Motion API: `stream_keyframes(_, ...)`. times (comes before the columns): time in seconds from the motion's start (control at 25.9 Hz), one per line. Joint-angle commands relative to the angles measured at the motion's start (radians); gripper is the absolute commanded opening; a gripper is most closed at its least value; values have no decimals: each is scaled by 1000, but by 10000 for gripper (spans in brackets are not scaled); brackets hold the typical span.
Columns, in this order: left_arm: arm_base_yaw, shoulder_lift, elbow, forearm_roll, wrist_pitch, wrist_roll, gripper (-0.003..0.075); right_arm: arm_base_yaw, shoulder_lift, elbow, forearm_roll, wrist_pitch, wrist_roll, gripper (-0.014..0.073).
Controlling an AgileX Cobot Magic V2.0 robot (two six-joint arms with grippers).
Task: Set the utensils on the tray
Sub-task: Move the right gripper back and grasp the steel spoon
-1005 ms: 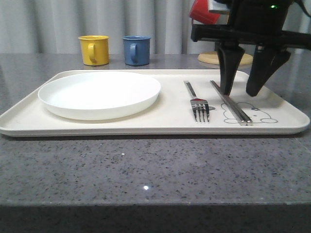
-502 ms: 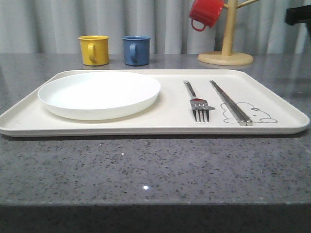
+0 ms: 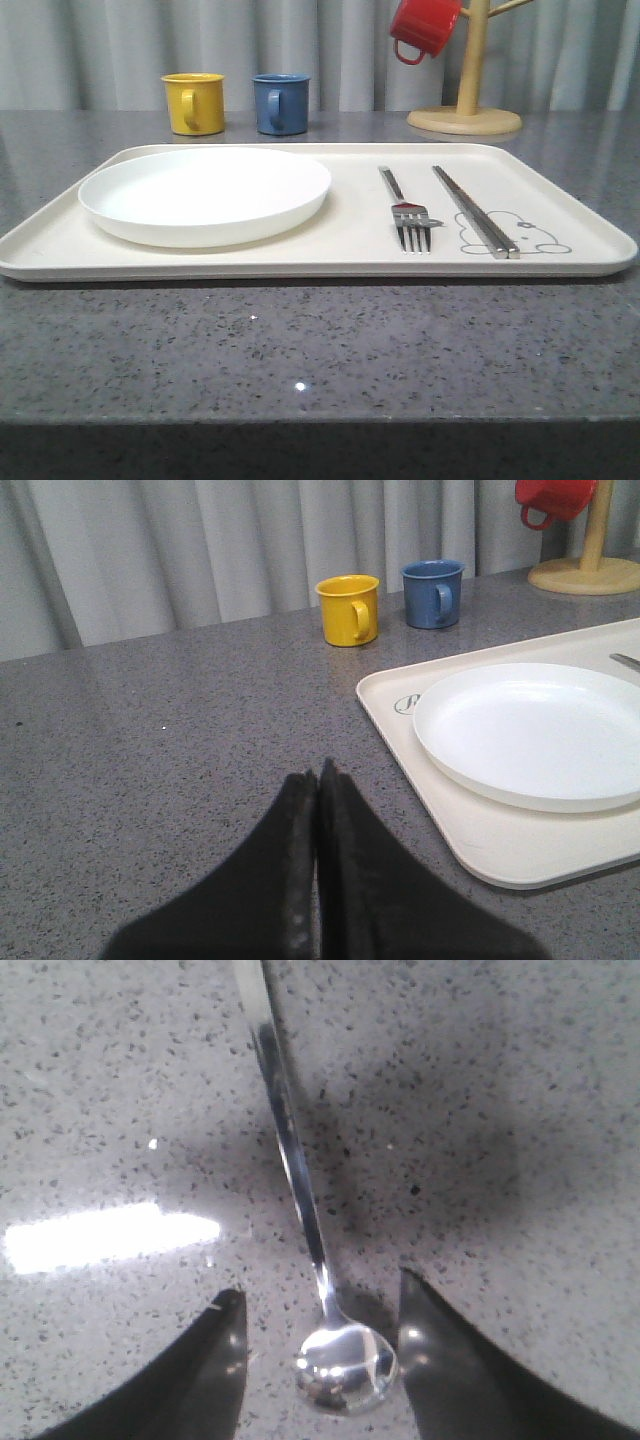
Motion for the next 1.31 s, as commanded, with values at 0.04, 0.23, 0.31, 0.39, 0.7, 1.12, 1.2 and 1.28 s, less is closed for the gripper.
stream_keyframes(0.04,3,11,-28,-9,-82,-11,-18,-6,10,-21,21,-43,-28,384)
stream_keyframes(0.23,3,11,-28,-9,-82,-11,-18,-6,65,-21,23,-61,-28,384)
stream_keyframes(0.31,3,11,-28,-9,-82,-11,-18,-6,82,-21,24,-59,-28,381)
stream_keyframes(0.39,3,11,-28,-9,-82,-11,-18,-6,85,-21,26,-56,-28,353)
stream_keyframes(0.7,3,11,-28,-9,-82,-11,-18,-6,75,-22,26,-34,-23,-9)
stream_keyframes(1.12,3,11,-28,-9,-82,-11,-18,44,-116,-23,73,52,67,-4)
stream_keyframes(1.2,3,11,-28,-9,-82,-11,-18,74,-151,-23,80,73,72,-4)
stream_keyframes(1.28,3,11,-28,-9,-82,-11,-18,123,-175,-23,82,95,81,-4)
